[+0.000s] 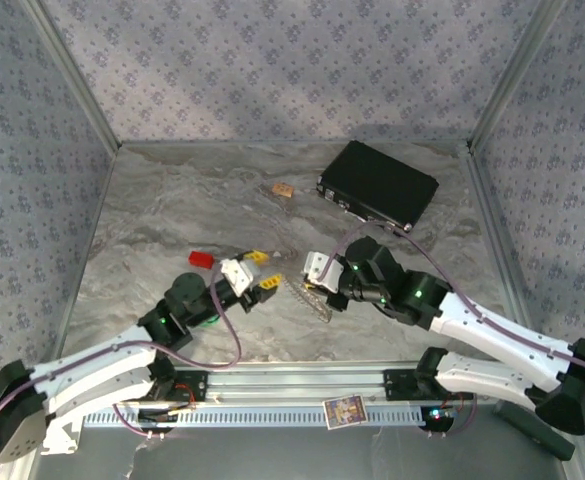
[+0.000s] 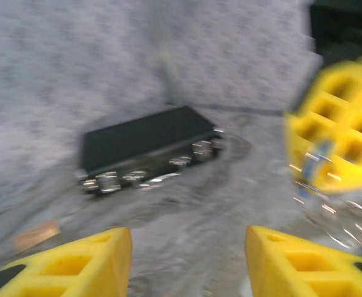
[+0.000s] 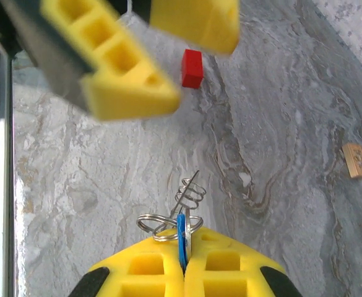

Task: Put the keys on the keyring

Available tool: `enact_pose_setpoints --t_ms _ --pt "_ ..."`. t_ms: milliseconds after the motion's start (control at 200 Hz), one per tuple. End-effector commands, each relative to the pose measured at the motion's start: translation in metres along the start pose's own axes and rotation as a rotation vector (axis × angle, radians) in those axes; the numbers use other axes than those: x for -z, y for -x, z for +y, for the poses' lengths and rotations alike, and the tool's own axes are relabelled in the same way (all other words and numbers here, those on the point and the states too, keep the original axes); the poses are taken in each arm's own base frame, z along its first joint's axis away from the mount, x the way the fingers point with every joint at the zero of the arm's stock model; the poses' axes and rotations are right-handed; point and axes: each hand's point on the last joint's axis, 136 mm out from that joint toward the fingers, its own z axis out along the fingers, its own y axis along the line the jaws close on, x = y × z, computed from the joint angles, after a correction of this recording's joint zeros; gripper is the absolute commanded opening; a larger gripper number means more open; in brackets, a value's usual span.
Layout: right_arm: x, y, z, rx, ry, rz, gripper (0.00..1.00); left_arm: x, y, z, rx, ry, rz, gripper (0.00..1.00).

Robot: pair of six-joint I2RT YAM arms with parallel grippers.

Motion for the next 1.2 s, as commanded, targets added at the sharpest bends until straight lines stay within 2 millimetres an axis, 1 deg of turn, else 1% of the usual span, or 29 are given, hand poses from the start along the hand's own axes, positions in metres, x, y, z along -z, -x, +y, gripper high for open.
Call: enact_pose_setpoints --t_ms 0,65,150,215,285,320,375,425,475,545,590,600,760,850,909,1194 --pt "-0.005 0.038 0.002 0.042 0.043 -0.103 0.00 0.025 -0.024 0.065 0.076 0.363 0.094 0.57" --pt "-0.015 0.058 0.004 0.033 0.078 -0.183 0.00 0.041 -0.034 0.090 0.139 0.491 0.125 0.60" --pt "-0.032 0.074 0.006 0.017 0.112 -0.222 0.00 0.061 -0.039 0.113 0.253 0.610 0.122 0.61" --pt "-0.047 0.076 0.003 -0.027 0.112 -0.240 0.00 0.072 -0.039 0.124 0.312 0.662 0.102 0.62" --pt "-0.063 0.066 -0.003 -0.114 0.094 -0.253 0.00 0.078 -0.036 0.129 0.337 0.684 0.076 0.62" --pt "-0.070 0.057 -0.008 -0.172 0.085 -0.246 0.00 0.079 -0.036 0.131 0.341 0.688 0.072 0.63" --pt "-0.082 0.034 -0.014 -0.233 0.063 -0.188 0.00 0.078 -0.037 0.131 0.344 0.690 0.078 0.64" --pt "-0.090 0.007 -0.022 -0.273 0.029 -0.108 0.00 0.076 -0.041 0.131 0.343 0.686 0.100 0.64" --pt "-0.095 -0.020 -0.025 -0.300 0.019 -0.031 0.00 0.073 -0.045 0.131 0.343 0.681 0.122 0.64" --pt "-0.098 -0.055 -0.027 -0.298 0.017 0.082 0.00 0.068 -0.051 0.130 0.341 0.674 0.154 0.65" --pt "-0.098 -0.071 -0.028 -0.279 0.022 0.148 0.00 0.064 -0.054 0.129 0.345 0.667 0.161 0.65" --pt "-0.098 -0.078 -0.028 -0.274 0.020 0.173 0.00 0.064 -0.055 0.130 0.346 0.667 0.163 0.65" --pt "-0.088 -0.129 -0.038 -0.217 -0.015 0.393 0.00 0.056 -0.063 0.129 0.360 0.655 0.184 0.65" --pt "-0.080 -0.152 -0.044 -0.179 -0.048 0.493 0.00 0.055 -0.068 0.129 0.362 0.655 0.199 0.65" --pt "-0.076 -0.164 -0.047 -0.159 -0.063 0.543 0.01 0.054 -0.070 0.128 0.364 0.653 0.207 0.66" --pt "-0.066 -0.197 -0.054 -0.106 -0.109 0.708 0.08 0.054 -0.082 0.128 0.382 0.658 0.236 0.66"
